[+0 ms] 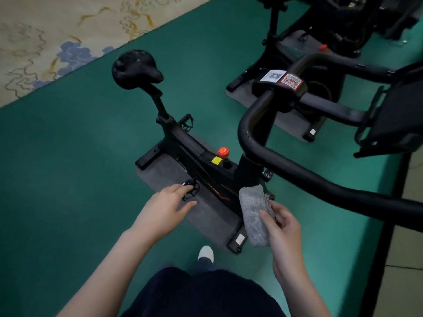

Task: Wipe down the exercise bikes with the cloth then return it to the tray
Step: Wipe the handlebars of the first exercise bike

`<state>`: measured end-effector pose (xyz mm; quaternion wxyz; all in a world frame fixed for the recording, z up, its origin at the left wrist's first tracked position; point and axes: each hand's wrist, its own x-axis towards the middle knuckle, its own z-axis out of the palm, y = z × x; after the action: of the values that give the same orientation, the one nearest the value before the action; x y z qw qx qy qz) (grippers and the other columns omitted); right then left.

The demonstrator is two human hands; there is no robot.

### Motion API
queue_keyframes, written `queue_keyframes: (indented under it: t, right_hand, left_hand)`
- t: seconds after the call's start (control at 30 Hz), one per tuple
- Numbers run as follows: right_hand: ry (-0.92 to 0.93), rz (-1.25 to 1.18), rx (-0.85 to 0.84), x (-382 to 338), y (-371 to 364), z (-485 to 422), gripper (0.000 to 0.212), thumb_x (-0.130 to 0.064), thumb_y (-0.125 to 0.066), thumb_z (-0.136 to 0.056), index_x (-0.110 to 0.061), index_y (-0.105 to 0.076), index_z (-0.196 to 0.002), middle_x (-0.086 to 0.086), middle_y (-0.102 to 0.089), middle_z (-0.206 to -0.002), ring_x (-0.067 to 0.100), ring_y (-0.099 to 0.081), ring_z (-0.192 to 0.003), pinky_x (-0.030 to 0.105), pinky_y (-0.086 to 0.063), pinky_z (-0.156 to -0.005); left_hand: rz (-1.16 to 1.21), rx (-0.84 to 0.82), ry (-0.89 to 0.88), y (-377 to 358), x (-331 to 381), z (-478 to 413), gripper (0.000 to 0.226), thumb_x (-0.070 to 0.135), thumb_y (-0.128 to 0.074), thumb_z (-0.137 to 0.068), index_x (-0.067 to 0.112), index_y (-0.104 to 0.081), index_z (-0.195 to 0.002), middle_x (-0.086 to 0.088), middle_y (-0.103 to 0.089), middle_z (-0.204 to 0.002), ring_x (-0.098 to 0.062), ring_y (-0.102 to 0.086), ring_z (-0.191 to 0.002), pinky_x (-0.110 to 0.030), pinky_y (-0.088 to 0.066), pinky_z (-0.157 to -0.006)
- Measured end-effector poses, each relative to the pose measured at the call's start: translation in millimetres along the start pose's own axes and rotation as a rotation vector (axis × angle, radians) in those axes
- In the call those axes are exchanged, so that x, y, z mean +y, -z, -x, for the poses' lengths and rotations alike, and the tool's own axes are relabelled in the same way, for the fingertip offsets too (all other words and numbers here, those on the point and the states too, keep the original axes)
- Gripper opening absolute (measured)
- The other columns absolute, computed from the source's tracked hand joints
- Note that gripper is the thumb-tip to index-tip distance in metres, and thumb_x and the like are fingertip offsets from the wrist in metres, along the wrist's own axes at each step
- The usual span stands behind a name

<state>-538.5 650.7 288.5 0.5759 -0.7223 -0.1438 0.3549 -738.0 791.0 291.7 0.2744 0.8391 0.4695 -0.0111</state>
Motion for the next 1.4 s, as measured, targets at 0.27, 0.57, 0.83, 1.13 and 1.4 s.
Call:
queue_keyframes:
  t: [0.27,0.57,0.83,1.13,1.4]
  right_hand:
    - [-0.042,-0.063,0.235,0,-22,-13,0.027,0.003,-0.059,-0.088,-0.020,-0.064,-0.101,0.004,-0.070,-0.107,0.019,-0.066,-0.099,0.038,-0.052,-0.089]
    - [0.004,-0.224,0.875,-15,-96,-13,0.029,0.000,-0.060,-0.088,-0.027,-0.067,-0.091,0.004,-0.072,-0.094,0.017,-0.067,-0.086,0.030,-0.054,-0.076]
    - [0.057,-0.286,1.407,-42,-151,21,0.031,0.000,-0.062,-0.088,-0.031,-0.066,-0.084,0.005,-0.070,-0.099,0.000,-0.067,-0.076,0.014,-0.055,-0.065]
    - [0.360,0.198,1.439,-149,-159,27,0.038,-0.003,-0.060,-0.087,-0.040,-0.063,-0.097,-0.030,-0.066,-0.094,-0.007,-0.063,-0.086,0.006,-0.051,-0.068]
    - [0.362,0.731,0.856,-193,-134,-81,0.025,0.000,-0.058,-0.086,-0.012,-0.066,-0.106,-0.007,-0.068,-0.099,0.010,-0.063,-0.095,0.033,-0.052,-0.086]
  left_hand:
    - [-0.070,-0.130,-0.258,24,-4,-84,0.050,0.048,-0.044,-0.095,0.027,-0.042,-0.140,0.010,-0.047,-0.140,-0.013,-0.045,-0.127,-0.032,-0.040,-0.103]
    - [-0.194,-0.360,-0.847,60,-5,-194,0.049,0.046,-0.043,-0.096,0.025,-0.042,-0.140,0.009,-0.048,-0.139,-0.010,-0.045,-0.126,-0.025,-0.036,-0.104]
    - [-0.111,-0.416,-1.205,99,14,-241,0.044,0.042,-0.050,-0.094,0.025,-0.050,-0.135,0.011,-0.055,-0.130,-0.010,-0.049,-0.121,-0.024,-0.039,-0.100]
    - [0.066,-0.124,-1.127,147,44,-298,0.046,0.029,-0.070,-0.082,0.014,-0.059,-0.124,-0.002,-0.060,-0.119,-0.022,-0.055,-0.111,-0.037,-0.047,-0.090]
    - [0.115,-0.094,-1.285,147,95,-318,0.053,0.028,-0.056,-0.091,0.013,-0.043,-0.140,-0.005,-0.041,-0.145,-0.025,-0.037,-0.133,-0.047,-0.036,-0.107]
